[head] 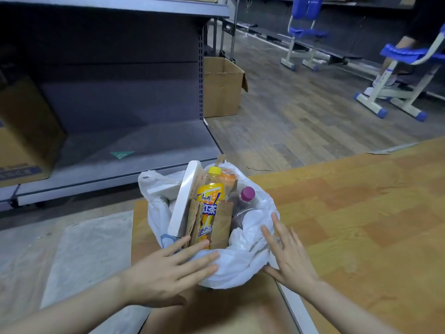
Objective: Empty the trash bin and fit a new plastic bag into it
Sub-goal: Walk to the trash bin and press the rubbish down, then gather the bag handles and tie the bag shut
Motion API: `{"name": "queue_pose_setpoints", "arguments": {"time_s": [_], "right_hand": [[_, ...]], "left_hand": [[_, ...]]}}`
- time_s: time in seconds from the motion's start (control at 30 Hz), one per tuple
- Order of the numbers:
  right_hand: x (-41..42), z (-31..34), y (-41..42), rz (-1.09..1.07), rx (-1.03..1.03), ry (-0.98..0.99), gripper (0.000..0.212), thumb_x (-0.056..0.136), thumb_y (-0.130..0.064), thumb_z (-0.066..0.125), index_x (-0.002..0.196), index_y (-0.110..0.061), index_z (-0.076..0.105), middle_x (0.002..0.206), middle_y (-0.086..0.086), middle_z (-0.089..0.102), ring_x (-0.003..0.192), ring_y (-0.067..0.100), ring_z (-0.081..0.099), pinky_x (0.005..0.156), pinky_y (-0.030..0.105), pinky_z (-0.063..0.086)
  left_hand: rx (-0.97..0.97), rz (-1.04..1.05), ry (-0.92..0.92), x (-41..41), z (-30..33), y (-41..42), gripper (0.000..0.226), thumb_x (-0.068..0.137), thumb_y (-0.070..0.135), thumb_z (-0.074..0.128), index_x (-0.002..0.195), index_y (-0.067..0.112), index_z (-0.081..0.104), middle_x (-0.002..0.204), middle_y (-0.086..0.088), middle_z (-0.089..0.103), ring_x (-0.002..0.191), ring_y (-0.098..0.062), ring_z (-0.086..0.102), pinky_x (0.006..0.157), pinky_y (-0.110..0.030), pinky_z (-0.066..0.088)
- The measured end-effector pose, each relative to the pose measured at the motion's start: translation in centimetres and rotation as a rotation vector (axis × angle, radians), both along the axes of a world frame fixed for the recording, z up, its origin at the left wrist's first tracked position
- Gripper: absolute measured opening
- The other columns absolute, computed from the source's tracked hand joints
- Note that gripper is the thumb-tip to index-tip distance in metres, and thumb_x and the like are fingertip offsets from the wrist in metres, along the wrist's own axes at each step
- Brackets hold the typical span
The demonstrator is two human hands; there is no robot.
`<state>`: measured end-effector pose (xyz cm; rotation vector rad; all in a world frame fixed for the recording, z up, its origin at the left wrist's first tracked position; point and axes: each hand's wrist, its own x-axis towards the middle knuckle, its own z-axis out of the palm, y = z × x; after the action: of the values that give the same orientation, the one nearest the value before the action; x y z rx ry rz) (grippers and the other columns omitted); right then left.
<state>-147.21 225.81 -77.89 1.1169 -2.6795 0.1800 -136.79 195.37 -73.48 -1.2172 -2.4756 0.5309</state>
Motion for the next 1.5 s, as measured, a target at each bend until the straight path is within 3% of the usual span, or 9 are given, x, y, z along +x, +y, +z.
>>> {"name": "queue_pose_setpoints", "arguments": {"time_s": [0.1, 0.23, 0.53, 0.8, 0.93, 1.07, 1.23, 1.37, 1.5], "right_hand": [[0.0, -0.1, -1.1, -0.067, -0.109, 0.093, 0.065, 0.075, -0.031, 0.058, 0.133, -0.012, 0.035, 0.136, 0.029, 0.044, 0.113, 0.04, 0.061, 0.079, 0.05, 0.055], [-0.1, 0.8, -1.3, -0.082, -0.161, 0.114, 0.06, 0.071, -0.013, 0.033, 0.131, -0.015, 0.038, 0.131, 0.028, 0.053, 0.109, 0.035, 0.064, 0.081, 0.05, 0.053], [-2.0, 4.5, 1.0, 0.01, -0.143, 0.351, 0.041, 0.077, 0.004, 0.031, 0.11, -0.012, 0.048, 0.122, 0.023, 0.063, 0.111, 0.045, 0.059, 0.086, 0.061, 0.048], [-4.9, 15.3, -2.6, 0.062, -0.267, 0.702, 0.019, 0.08, 0.001, 0.054, 0.09, -0.009, 0.067, 0.119, 0.019, 0.066, 0.114, 0.041, 0.059, 0.093, 0.067, 0.038], [-4.5, 15.8, -4.4, -0.155, -0.355, 0.398, 0.072, 0.078, -0.042, 0.052, 0.141, -0.014, 0.028, 0.151, 0.02, 0.029, 0.14, 0.036, 0.026, 0.107, 0.06, 0.02], [-3.9, 12.4, -3.1, -0.391, -0.521, -0.02, 0.103, 0.082, -0.048, 0.061, 0.149, -0.012, -0.007, 0.155, -0.004, -0.012, 0.145, 0.013, -0.008, 0.119, 0.052, 0.006], [-2.1, 8.5, 0.0, -0.371, -0.538, -0.337, 0.098, 0.073, -0.067, 0.042, 0.149, -0.015, 0.008, 0.156, 0.005, 0.017, 0.143, 0.023, 0.023, 0.113, 0.051, 0.027], [-1.4, 8.0, 0.6, -0.248, -0.66, -0.389, 0.085, 0.082, -0.039, 0.049, 0.15, -0.021, 0.002, 0.155, -0.005, 0.022, 0.136, 0.014, 0.037, 0.111, 0.047, 0.032], [-2.2, 9.6, -0.1, -0.196, -0.851, -0.356, 0.064, 0.089, -0.032, 0.033, 0.148, -0.026, 0.009, 0.154, -0.011, 0.022, 0.139, 0.006, 0.028, 0.114, 0.032, 0.027]], "left_hand": [[0.055, 0.021, 0.033, -0.1, 0.5, 1.5, 0.038, 0.095, 0.024, 0.037, 0.13, 0.013, 0.044, 0.132, -0.003, 0.061, 0.117, -0.026, 0.061, 0.093, -0.049, 0.049], [0.109, 0.01, 0.089, -0.2, 0.5, 1.7, 0.041, 0.099, 0.006, 0.02, 0.117, 0.011, 0.056, 0.12, -0.005, 0.068, 0.107, -0.021, 0.068, 0.088, -0.048, 0.052], [0.259, -0.033, 0.226, -0.9, 2.2, 1.3, 0.045, 0.097, 0.009, 0.032, 0.075, 0.015, 0.071, 0.079, -0.001, 0.071, 0.084, -0.017, 0.072, 0.093, -0.042, 0.049], [0.354, 0.267, 0.193, -2.1, 5.6, -1.6, 0.042, 0.098, 0.032, 0.024, 0.102, 0.014, 0.062, 0.098, -0.008, 0.073, 0.092, -0.022, 0.072, 0.095, -0.041, 0.038], [0.204, 0.576, 0.115, -3.0, 6.8, -4.9, 0.075, 0.1, 0.037, 0.004, 0.106, 0.004, 0.072, 0.11, -0.012, 0.072, 0.1, -0.026, 0.07, 0.094, -0.046, 0.049], [0.198, 0.782, 0.02, -4.1, 6.6, -6.8, 0.084, 0.098, 0.044, -0.003, 0.118, -0.001, 0.065, 0.12, -0.015, 0.067, 0.106, -0.03, 0.067, 0.087, -0.054, 0.051], [0.554, 0.943, -0.205, -7.9, 4.1, -8.1, 0.069, 0.095, 0.053, 0.036, 0.149, 0.011, 0.023, 0.143, -0.003, 0.048, 0.134, -0.021, 0.043, 0.114, -0.047, 0.025], [0.766, 0.944, -0.272, -10.3, 4.2, -8.1, 0.04, 0.095, 0.048, 0.043, 0.1, 0.013, 0.062, 0.093, -0.005, 0.072, 0.087, -0.021, 0.062, 0.085, -0.035, 0.036], [0.825, 0.979, -0.3, -11.3, 7.0, -8.6, 0.044, 0.097, 0.04, 0.046, 0.07, 0.006, 0.056, 0.071, -0.009, 0.064, 0.064, -0.027, 0.057, 0.059, -0.033, 0.038]]}}
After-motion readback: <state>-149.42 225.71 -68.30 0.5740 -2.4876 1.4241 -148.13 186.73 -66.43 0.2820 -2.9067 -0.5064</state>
